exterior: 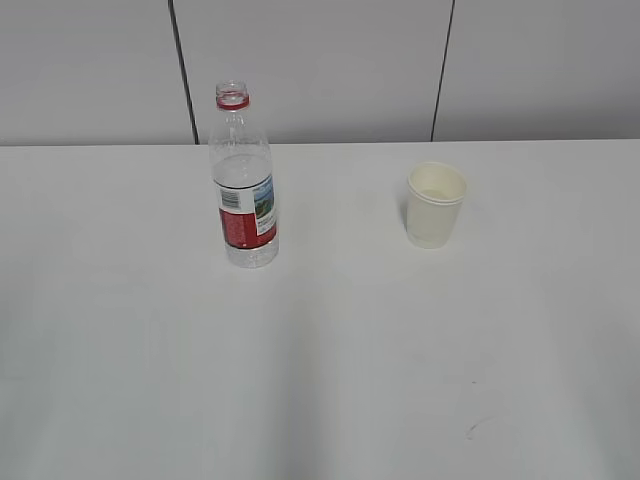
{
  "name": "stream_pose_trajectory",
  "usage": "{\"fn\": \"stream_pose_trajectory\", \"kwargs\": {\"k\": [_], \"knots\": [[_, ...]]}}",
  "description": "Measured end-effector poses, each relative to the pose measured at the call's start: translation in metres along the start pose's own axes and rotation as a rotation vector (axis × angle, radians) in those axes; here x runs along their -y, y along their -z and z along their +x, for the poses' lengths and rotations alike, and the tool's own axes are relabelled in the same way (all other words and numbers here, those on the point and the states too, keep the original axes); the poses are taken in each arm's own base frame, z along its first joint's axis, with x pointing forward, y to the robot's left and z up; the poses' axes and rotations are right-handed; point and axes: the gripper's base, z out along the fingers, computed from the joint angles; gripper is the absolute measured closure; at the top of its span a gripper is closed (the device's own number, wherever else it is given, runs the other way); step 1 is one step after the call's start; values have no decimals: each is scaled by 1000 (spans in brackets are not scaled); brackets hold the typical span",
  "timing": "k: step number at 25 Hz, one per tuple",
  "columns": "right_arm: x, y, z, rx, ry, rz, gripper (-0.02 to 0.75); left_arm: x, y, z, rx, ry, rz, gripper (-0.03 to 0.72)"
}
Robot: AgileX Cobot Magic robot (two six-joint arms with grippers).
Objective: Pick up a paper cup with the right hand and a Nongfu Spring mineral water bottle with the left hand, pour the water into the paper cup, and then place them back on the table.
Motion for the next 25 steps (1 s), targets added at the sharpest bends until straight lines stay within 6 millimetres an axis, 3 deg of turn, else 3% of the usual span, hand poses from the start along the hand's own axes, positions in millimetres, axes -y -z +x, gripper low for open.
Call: {"fn": "stream_pose_trajectory", "kwargs": {"k": [9,25], "knots": [[-3,15,10,134,7,25,155,1,32,23,225,1,-16,171],[-3,15,10,134,-7,26,155,0,33,24,232,0,-22,176]]}}
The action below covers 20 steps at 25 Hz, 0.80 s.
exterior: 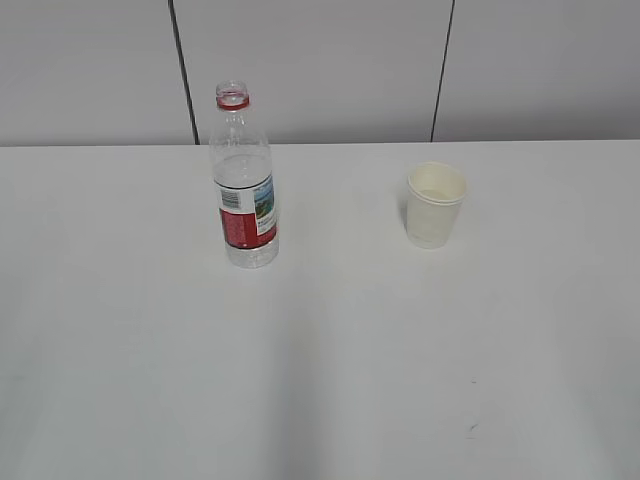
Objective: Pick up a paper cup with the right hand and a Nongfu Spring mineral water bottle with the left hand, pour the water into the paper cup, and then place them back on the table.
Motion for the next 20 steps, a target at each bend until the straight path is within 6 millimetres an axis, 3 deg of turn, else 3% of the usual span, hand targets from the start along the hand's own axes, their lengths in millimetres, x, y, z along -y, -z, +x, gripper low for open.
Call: {"fn": "stream_pose_trajectory", "kwargs": {"k": [20], "knots": [[0,0,0,0,-22,-2,156,0,0,0,0,0,0,176]]}}
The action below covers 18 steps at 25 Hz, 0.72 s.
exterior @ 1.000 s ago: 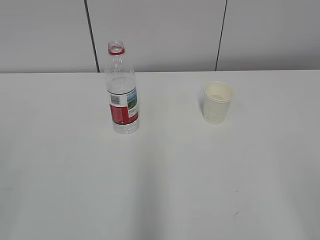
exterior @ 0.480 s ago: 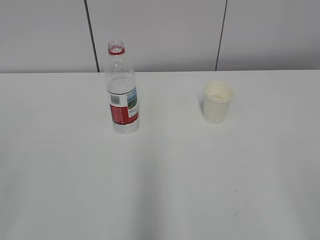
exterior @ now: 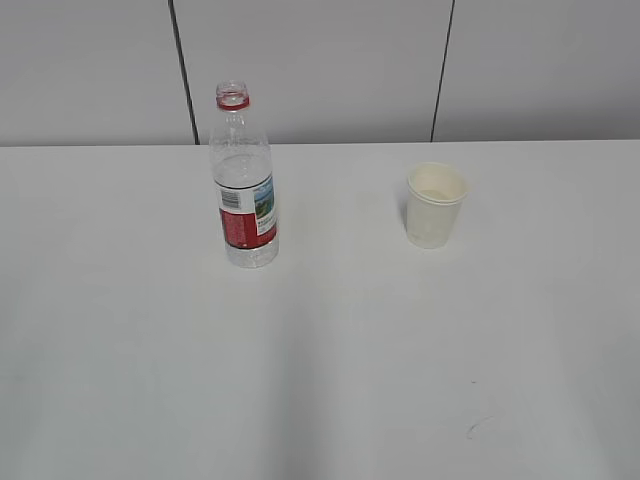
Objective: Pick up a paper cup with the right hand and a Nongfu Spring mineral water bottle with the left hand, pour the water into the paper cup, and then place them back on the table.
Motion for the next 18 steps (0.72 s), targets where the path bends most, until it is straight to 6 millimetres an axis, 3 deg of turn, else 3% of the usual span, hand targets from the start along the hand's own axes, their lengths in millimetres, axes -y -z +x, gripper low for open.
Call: {"fn": "stream_pose_trajectory", "kwargs": {"k": [18], "knots": [[0,0,0,0,-5,-1,156,0,0,0,0,0,0,176]]}}
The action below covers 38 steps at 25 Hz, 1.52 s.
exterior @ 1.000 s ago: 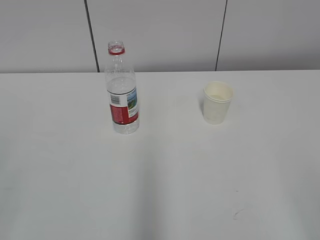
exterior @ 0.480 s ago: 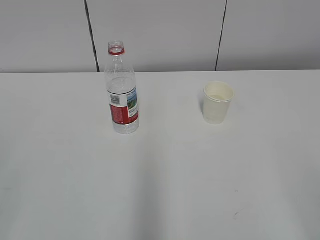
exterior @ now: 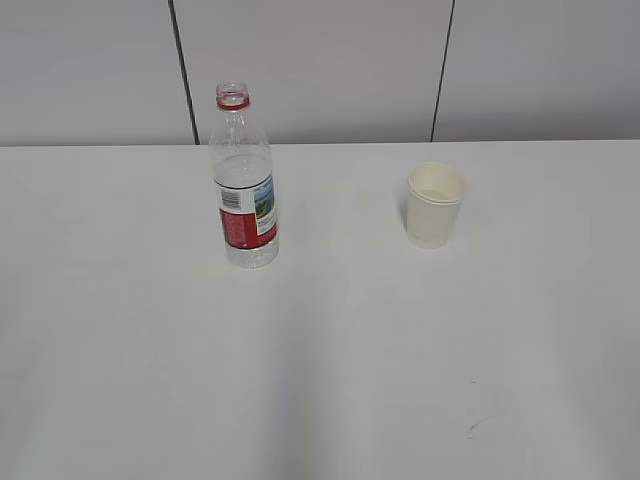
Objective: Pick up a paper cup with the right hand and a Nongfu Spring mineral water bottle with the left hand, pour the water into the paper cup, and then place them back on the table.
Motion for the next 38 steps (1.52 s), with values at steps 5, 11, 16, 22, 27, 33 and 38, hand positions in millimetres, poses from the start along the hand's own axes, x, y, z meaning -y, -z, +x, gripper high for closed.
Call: {"fn": "stream_pose_trajectory", "kwargs": {"k": [5,11,16,22,27,33,38], "knots": [[0,0,0,0,0,0,156,0,0,0,0,0,0,176],[0,0,0,0,0,0,156,0,0,0,0,0,0,176],[0,0,0,0,0,0,156,0,0,0,0,0,0,177],[0,0,0,0,0,0,156,0,0,0,0,0,0,177],[0,0,0,0,0,0,156,0,0,0,0,0,0,177],[0,0,0,0,0,0,156,0,0,0,0,0,0,177],[0,0,0,0,0,0,156,0,0,0,0,0,-1,177]]}}
